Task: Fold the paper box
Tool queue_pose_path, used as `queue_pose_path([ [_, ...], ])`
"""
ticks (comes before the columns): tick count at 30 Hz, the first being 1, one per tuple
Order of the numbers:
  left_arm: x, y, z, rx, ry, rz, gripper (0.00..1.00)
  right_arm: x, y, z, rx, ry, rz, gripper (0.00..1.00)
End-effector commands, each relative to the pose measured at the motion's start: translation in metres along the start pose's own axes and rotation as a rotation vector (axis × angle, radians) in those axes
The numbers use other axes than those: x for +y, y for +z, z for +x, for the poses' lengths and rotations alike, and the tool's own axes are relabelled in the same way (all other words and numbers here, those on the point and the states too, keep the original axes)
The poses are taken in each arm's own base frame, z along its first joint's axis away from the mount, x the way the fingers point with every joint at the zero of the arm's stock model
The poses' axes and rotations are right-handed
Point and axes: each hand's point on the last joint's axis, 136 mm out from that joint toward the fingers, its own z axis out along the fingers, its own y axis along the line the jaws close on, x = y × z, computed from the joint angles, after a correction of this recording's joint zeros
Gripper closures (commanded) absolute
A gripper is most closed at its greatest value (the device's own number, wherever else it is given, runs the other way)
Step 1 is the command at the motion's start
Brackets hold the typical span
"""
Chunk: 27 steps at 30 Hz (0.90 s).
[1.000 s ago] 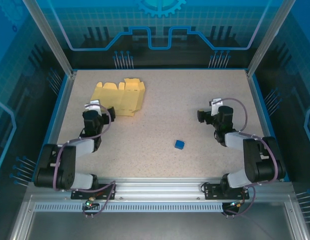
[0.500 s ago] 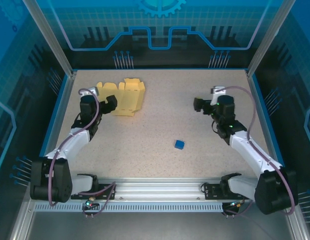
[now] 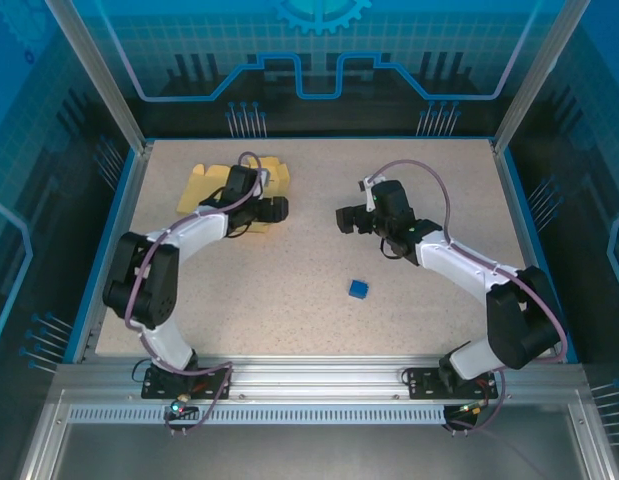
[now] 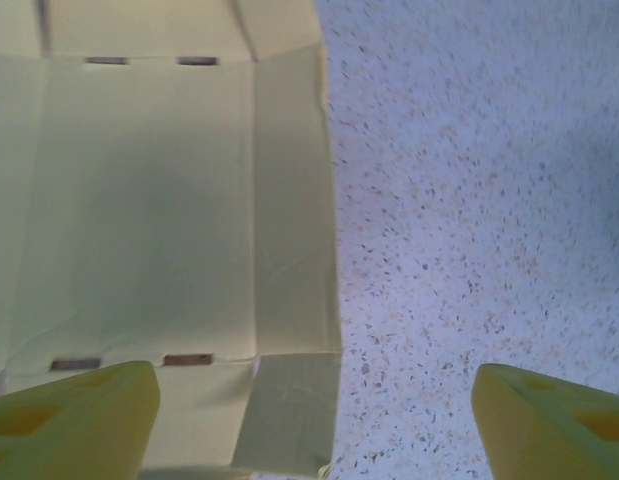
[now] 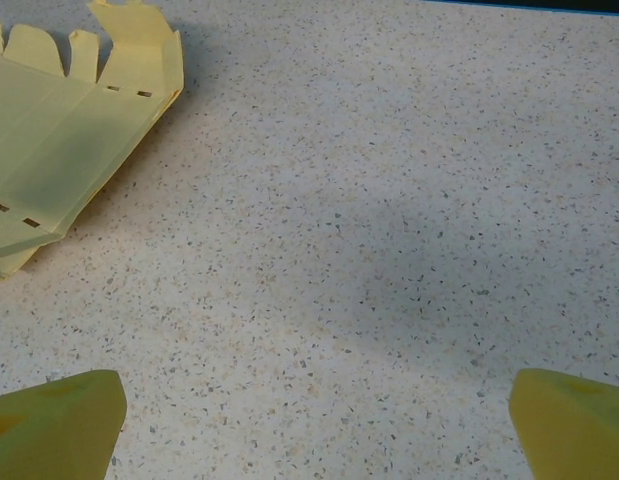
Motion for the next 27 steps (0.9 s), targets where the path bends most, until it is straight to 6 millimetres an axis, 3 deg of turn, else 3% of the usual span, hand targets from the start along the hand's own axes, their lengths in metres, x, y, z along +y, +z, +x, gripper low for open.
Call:
queue_pose_path([
  [1, -0.006, 0.006, 0.02, 0.122, 0.101, -0.009, 0.23, 0.001, -0.002, -0.005, 0.013, 0.007, 0.007, 0.0],
  [10, 0.006, 0.003, 0.045, 0.238, 0.161, -0.057, 0.31, -0.003, 0.006, 0.003, 0.046, 0.011, 0.01, 0.0],
  [19, 0.021, 0.003, 0.057, 0.274, 0.144, -0.113, 0.28, -0.001, 0.014, 0.008, 0.076, 0.012, -0.001, 0.0],
  [23, 0.006, 0.009, 0.066, 0.308, 0.111, -0.038, 0.3, -0.003, 0.015, 0.014, 0.092, 0.018, 0.007, 0.0],
  [27, -0.008, 0.014, 0.059, 0.286, 0.092, 0.019, 0.32, -0.004, 0.016, 0.017, 0.101, 0.026, 0.011, 0.0],
])
